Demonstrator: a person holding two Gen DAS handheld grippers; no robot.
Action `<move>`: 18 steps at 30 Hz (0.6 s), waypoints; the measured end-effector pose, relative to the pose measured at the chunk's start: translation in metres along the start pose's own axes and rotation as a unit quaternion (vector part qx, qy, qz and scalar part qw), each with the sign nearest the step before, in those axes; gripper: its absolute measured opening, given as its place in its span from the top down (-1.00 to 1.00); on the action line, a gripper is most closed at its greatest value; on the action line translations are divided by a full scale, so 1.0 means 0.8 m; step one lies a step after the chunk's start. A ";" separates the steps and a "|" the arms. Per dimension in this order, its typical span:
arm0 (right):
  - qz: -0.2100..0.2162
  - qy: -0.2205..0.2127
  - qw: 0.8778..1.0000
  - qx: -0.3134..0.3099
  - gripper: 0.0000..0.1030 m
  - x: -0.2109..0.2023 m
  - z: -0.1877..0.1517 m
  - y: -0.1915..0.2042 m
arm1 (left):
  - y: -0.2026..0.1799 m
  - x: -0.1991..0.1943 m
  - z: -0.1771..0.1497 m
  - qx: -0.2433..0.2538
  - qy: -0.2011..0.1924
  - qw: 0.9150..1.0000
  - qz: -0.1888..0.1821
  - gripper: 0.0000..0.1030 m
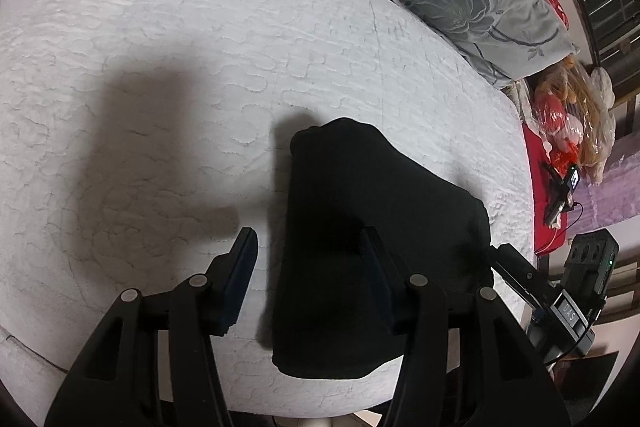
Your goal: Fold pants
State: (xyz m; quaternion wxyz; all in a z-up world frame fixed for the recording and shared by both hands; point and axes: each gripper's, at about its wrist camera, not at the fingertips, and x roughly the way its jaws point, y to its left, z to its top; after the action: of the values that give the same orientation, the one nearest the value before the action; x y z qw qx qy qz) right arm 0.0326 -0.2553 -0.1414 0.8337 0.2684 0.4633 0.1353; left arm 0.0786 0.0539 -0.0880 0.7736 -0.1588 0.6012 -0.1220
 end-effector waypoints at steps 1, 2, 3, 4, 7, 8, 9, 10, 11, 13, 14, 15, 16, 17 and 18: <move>-0.001 0.003 1.000 -0.003 -0.43 0.003 0.000 0.003 | 0.000 0.001 0.000 0.002 0.001 1.000 0.000 -0.01; -0.001 0.005 1.000 -0.006 -0.43 0.006 0.000 0.005 | -0.001 0.001 0.000 0.005 0.001 1.000 0.001 -0.01; -0.003 0.008 1.000 -0.010 -0.43 0.009 0.000 0.007 | -0.003 0.002 0.000 0.009 0.001 1.000 0.003 -0.01; -0.008 0.010 1.000 -0.012 -0.43 0.012 0.000 0.009 | -0.004 0.002 0.000 0.014 0.000 1.000 0.006 -0.01; -0.010 0.016 1.000 -0.010 -0.43 0.017 0.000 0.006 | -0.005 -0.001 -0.002 0.025 -0.007 1.000 0.009 -0.01; -0.010 0.018 1.000 -0.009 -0.43 0.018 0.000 0.005 | -0.004 -0.003 -0.003 0.026 -0.011 1.000 0.005 -0.01; -0.009 0.020 1.000 -0.007 -0.43 0.019 -0.001 0.003 | -0.002 -0.004 -0.004 0.025 -0.015 1.000 0.001 -0.01; -0.011 0.021 1.000 -0.007 -0.43 0.020 -0.001 0.002 | -0.001 -0.003 -0.004 0.025 -0.015 1.000 -0.004 -0.03; -0.012 0.023 1.000 -0.006 -0.43 0.022 -0.001 0.001 | 0.000 -0.001 -0.005 0.026 -0.012 1.000 -0.008 -0.07; -0.013 0.028 1.000 -0.002 -0.43 0.027 0.000 -0.001 | -0.002 0.007 -0.006 0.027 -0.002 1.000 -0.010 -0.10; -0.010 0.030 1.000 0.002 -0.43 0.030 0.000 -0.002 | -0.004 0.011 -0.006 0.028 0.001 0.999 -0.014 -0.10; -0.007 0.031 0.999 0.004 -0.43 0.032 0.000 -0.003 | -0.005 0.014 -0.006 0.029 0.003 0.999 -0.017 -0.10; -0.006 0.032 0.999 0.005 -0.43 0.034 0.000 -0.003 | -0.008 0.018 -0.006 0.030 0.006 0.999 -0.018 -0.10; -0.006 0.034 0.999 0.004 -0.43 0.037 0.000 -0.002 | -0.010 0.022 -0.005 0.032 0.011 0.999 -0.022 -0.10; -0.006 0.036 0.999 0.002 -0.43 0.039 0.000 -0.002 | -0.013 0.026 -0.005 0.033 0.014 0.999 -0.024 -0.10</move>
State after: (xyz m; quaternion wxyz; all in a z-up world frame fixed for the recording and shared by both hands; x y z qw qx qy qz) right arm 0.0490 -0.2418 -0.1641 0.8168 0.2624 0.4948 0.1383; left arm 0.0799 0.0364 -0.1035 0.7668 -0.1455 0.6038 -0.1622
